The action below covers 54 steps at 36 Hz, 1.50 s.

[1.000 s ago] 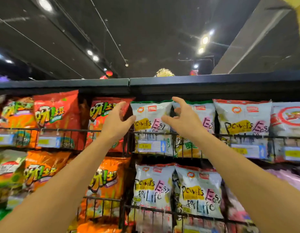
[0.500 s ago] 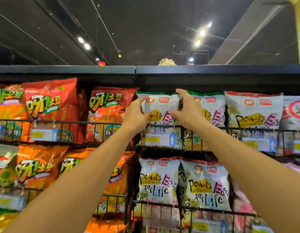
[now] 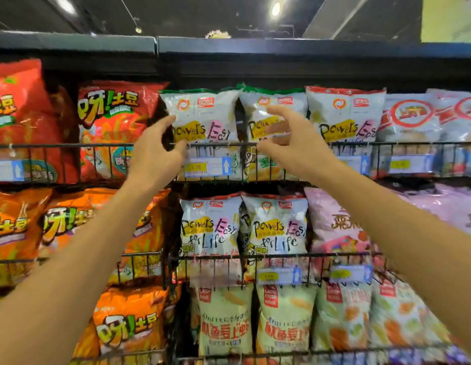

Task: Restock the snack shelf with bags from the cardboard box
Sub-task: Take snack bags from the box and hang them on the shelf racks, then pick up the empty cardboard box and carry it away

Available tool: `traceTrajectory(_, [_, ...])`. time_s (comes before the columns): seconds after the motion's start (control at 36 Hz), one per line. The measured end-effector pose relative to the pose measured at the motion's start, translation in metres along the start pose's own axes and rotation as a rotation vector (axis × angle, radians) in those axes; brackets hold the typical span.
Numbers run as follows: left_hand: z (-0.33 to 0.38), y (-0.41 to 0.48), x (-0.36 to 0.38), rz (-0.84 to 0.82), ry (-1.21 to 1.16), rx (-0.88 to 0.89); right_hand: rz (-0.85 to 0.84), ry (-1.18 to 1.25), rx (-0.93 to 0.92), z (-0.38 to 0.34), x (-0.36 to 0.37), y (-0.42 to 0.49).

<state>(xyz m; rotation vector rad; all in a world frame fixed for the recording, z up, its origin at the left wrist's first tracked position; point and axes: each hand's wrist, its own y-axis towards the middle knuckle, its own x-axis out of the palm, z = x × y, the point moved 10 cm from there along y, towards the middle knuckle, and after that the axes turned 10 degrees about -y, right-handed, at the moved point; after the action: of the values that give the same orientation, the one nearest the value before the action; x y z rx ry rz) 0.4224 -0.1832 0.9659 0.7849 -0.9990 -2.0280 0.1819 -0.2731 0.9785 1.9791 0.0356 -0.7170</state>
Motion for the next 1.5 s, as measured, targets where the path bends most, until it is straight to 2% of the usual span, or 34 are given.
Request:
traceTrajectory(0.11, [-0.001,-0.05,0.008,0.041,0.029,0.065,-0.077,-0.039,0.073,0.043,-0.01,-0.056])
traceTrajectory(0.25, [-0.01,-0.126,0.049,-0.079,-0.02,-0.012,-0.194,-0.126,0.227,0.105,-0.01,-0.137])
traceTrajectory(0.36, [-0.045,-0.202,0.087,-0.242,-0.085,-0.276,-0.288,-0.233,0.36,0.163,-0.012,-0.208])
traceTrajectory(0.56, [-0.043,-0.332,0.153,-0.486,-0.042,-0.479,-0.484,-0.248,0.581,0.239,-0.025,-0.341])
traceTrajectory(0.78, [-0.015,-0.452,0.221,-0.662,0.117,-0.612,-0.605,-0.351,0.595,0.29,-0.06,-0.461])
traceTrajectory(1.0, [0.017,-0.536,0.28,-0.797,0.131,-0.67,-0.65,-0.325,0.688,0.332,-0.103,-0.551])
traceTrajectory(1.33, [0.03,-0.561,0.366,-1.034,0.036,-0.496,-0.62,-0.547,0.849,0.364,-0.132,-0.615])
traceTrajectory(1.5, [0.015,-0.563,0.402,-1.181,0.037,-0.167,-0.577,-0.735,1.0,0.353,-0.124,-0.639])
